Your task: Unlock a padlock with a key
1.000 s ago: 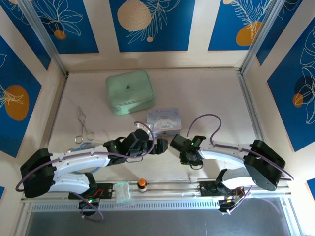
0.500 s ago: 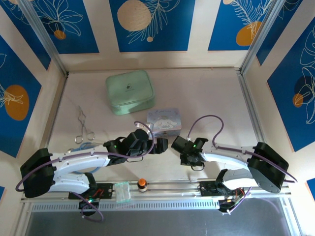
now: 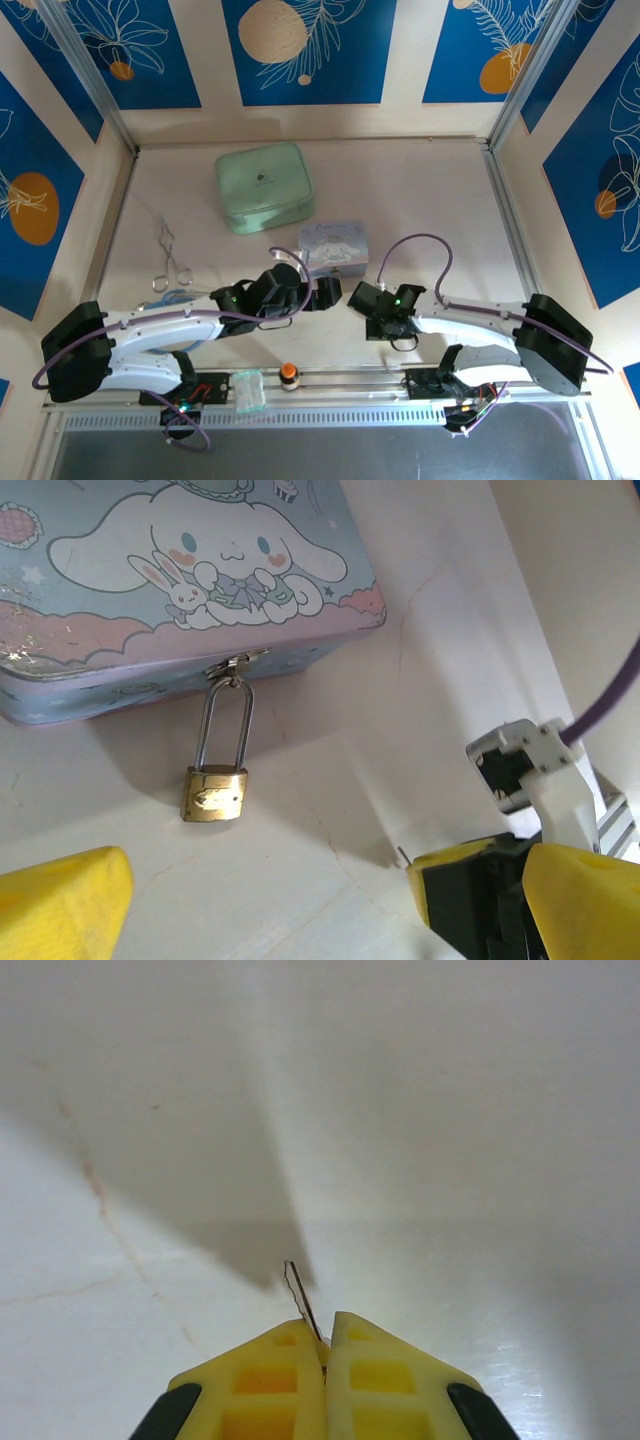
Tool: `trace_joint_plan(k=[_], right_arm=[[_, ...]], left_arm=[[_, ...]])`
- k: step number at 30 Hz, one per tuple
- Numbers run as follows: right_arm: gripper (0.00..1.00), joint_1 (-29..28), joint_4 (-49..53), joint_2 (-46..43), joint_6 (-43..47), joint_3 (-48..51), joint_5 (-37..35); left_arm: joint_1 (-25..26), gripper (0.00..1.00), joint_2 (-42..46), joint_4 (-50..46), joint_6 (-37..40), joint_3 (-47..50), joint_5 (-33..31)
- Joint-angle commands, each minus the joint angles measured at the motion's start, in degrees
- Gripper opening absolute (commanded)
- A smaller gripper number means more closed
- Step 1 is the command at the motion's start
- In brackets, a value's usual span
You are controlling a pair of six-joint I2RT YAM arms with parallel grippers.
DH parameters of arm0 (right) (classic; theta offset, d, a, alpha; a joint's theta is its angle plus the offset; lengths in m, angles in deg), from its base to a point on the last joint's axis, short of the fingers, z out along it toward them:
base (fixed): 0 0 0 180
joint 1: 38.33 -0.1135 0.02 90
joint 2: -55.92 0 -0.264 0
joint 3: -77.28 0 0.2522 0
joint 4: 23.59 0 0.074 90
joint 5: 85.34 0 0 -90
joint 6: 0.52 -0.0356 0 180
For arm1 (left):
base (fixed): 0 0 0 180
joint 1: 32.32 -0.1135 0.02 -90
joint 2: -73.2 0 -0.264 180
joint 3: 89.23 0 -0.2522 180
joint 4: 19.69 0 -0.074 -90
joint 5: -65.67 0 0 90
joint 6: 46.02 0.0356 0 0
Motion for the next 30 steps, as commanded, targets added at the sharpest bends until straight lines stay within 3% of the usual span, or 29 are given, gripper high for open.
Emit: trace_joint_plan(k=[1,11,17,30], right_arm=[[0.0,-2.73,1.09,-3.88,5.51,-2.41,-4.99],[0.0,-8.4,-12.49,-15.9,28.36,-3.06,-9.69],[0.0,-12.6,-19.32,-16.28,39.3,-3.31,-11.32],[0.0,-15.54,-22.85,-6.43,37.78,-9.29,-17.07]], left_arm=[[0.43,0.99,0.1,6.69,-5.14,1.88,-0.91],[0.6,0.75,-1.61,20.25,-25.05,6.77,1.98],[1.17,0.65,-0.58,20.21,-26.68,7.03,2.46],[2.71,0.33,1.49,16.16,-31.21,7.91,0.78]])
